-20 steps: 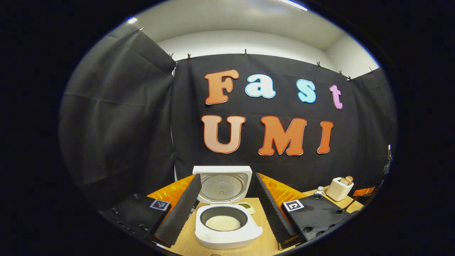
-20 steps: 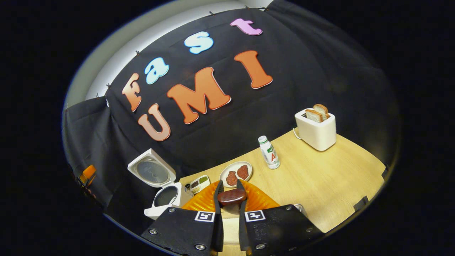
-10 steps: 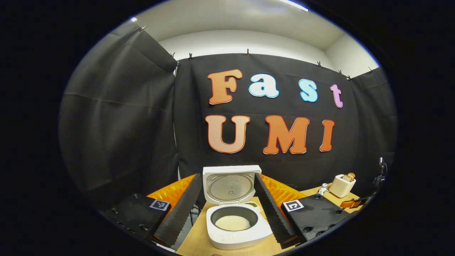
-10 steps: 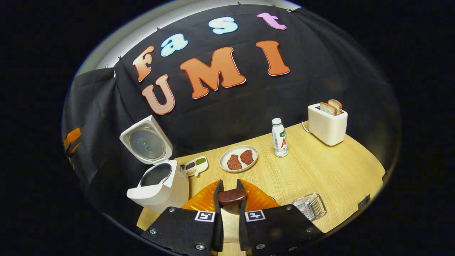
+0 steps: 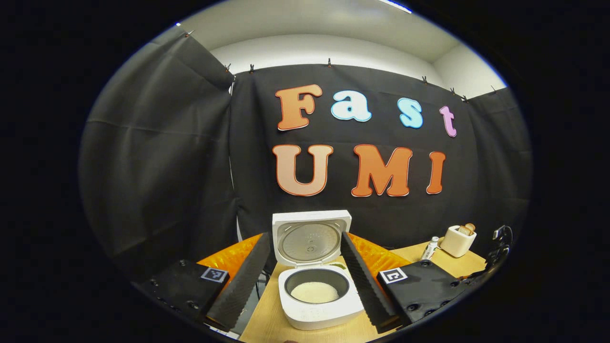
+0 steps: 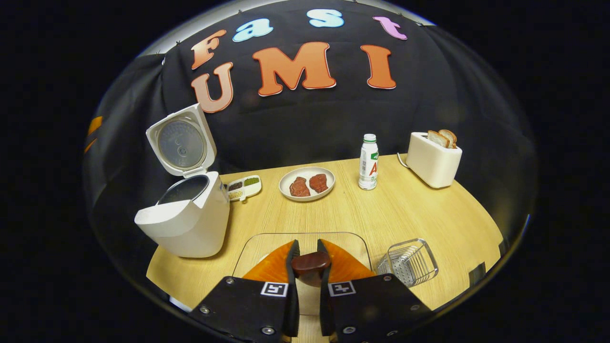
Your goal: Close the left gripper, press the button to open the rice cooker; take a wooden spoon from the chopstick holder with the right hand, scoop a spoonful of rice and pour it into the rice cooker, then put the wooden spoon back into the chopstick holder.
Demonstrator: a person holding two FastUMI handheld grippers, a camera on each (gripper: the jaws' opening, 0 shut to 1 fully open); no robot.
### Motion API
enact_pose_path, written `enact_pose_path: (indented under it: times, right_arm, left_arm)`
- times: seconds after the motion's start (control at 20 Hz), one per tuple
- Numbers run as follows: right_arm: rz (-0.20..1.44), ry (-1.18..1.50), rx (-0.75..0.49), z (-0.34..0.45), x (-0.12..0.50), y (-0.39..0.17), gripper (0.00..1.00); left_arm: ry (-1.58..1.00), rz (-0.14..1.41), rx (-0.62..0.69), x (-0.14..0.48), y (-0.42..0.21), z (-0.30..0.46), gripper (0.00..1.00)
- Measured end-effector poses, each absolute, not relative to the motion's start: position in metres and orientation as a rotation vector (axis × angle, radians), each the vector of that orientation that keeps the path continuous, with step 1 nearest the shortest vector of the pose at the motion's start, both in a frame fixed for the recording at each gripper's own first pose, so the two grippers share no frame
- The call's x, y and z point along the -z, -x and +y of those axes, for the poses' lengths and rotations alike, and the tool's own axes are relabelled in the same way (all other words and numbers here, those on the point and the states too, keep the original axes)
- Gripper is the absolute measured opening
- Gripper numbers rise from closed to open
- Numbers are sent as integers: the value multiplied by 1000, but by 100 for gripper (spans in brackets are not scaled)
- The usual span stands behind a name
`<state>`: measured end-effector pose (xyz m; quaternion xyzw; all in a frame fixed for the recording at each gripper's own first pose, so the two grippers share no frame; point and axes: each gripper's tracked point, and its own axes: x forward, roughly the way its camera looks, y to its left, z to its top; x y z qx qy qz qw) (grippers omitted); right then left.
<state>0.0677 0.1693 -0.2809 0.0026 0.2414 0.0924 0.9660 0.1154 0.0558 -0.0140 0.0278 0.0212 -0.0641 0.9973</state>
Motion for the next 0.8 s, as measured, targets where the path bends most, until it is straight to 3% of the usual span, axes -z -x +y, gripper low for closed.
enact_pose_path:
  times: [0.2,0.55,0.8]
  right_arm:
    - [484,-300,-200,173,285,-65,17]
    - [445,-924,-112,151,310,-75,16]
    - [422,-1181,-65,142,317,-75,16]
  left_arm:
    - [-67,47,121,16,-114,64,99]
    - [-72,58,119,23,-110,64,99]
    - [-62,66,130,24,-110,57,100]
